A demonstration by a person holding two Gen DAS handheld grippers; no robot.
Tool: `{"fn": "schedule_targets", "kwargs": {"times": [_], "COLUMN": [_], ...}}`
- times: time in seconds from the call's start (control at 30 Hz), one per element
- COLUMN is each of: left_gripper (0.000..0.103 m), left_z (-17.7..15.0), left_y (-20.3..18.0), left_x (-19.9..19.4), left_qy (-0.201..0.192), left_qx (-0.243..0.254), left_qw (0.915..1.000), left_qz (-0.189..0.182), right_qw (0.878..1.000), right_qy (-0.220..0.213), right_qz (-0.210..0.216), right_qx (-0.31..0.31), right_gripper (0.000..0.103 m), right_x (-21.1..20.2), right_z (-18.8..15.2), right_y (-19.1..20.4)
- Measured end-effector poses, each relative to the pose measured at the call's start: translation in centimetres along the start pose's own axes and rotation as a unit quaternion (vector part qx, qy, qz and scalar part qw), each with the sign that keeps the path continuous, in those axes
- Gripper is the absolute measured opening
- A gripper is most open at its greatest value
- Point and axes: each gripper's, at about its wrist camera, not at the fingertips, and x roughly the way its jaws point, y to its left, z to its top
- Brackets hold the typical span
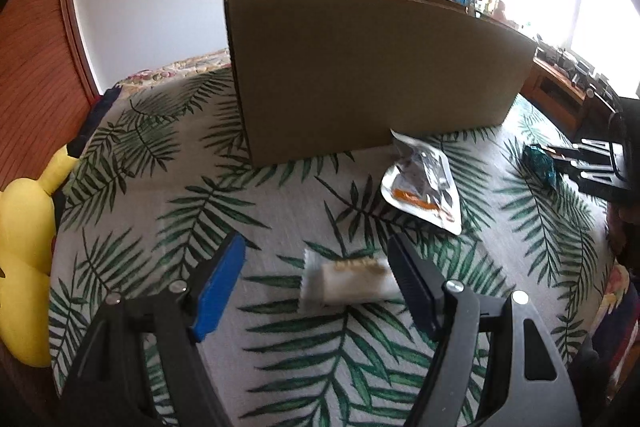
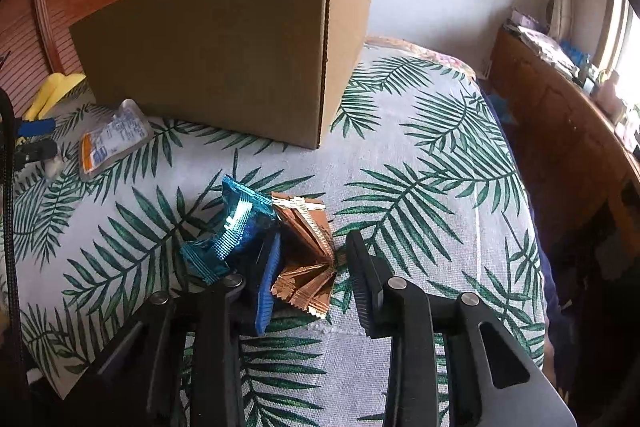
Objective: Organize snacks
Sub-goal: 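Grasp the white snack bar with the left tool while the right tool grasps the copper packet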
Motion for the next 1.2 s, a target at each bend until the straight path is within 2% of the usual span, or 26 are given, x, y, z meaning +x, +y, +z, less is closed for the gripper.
{"fn": "schedule_targets", "kwargs": {"times": [0.23,0.4,0.57,0.77,0.93,1.2], "left_gripper": [0.074,0.074,0.074,0.074,0.074,0.074], "left_z": [-0.1,0.1,0.2,1.0,0.9,-0.6], "left_y": [-0.6,-1.5,-1.9,-1.5,-1.9,-2.2], "left_x": [0.0,0.1,1.4,2.1,2.0,0.6], "left_qy": [0.014,0.026,0.048,0.042,0.049,0.07], "left_qx": [0.006,0.002,-0.028,-0.065,-0.056,-0.011], "left_qw": [0.9999,0.9996,0.9983,0.9968,0.997,0.9951], "left_qz": [0.006,-0.011,-0.018,-0.022,-0.023,-0.069], "right_qw": [1.0,1.0,1.0,1.0,1.0,1.0], "right_qy": [-0.001,-0.001,0.0,0.0,0.0,0.0], "right_qz": [0.01,0.011,0.015,0.017,0.018,0.02], "right_qx": [0.012,0.015,0.019,0.021,0.022,0.024], "right_gripper": [0.032,0.032,0.032,0.032,0.032,0.032], "right_x": [0.0,-0.1,-0.1,-0.2,-0.2,-0.2], "right_z": [-0.3,-0.3,-0.2,-0.3,-0.2,-0.2], "right_y": [-0.2,-0.6,-0.9,-0.9,-0.9,-1.1]}}
